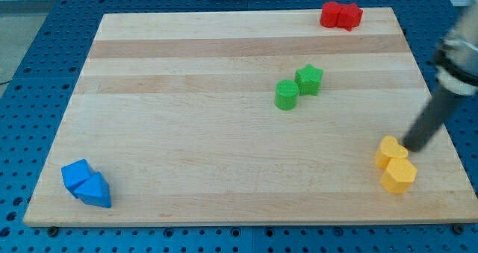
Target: Slide the hexagon into the bottom side of the green circle
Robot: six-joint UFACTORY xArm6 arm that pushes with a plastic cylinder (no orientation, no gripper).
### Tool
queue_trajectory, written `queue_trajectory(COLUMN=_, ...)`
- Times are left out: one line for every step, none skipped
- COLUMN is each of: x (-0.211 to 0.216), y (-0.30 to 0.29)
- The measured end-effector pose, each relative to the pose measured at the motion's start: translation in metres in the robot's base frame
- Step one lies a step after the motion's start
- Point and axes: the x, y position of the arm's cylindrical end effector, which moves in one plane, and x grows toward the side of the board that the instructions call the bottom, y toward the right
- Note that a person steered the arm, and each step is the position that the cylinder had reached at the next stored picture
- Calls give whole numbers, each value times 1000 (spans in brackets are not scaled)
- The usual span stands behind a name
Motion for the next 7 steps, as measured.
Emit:
queue_trajectory(x=-22, y=-38)
queue_trajectory(x=-26, y=12)
queue_trajectory(x=7, y=80)
queue_trajectory(x=57, y=74)
queue_trajectory(x=81, y=25)
queue_trajectory(x=77, y=-31)
queue_trajectory(x=49, y=-78)
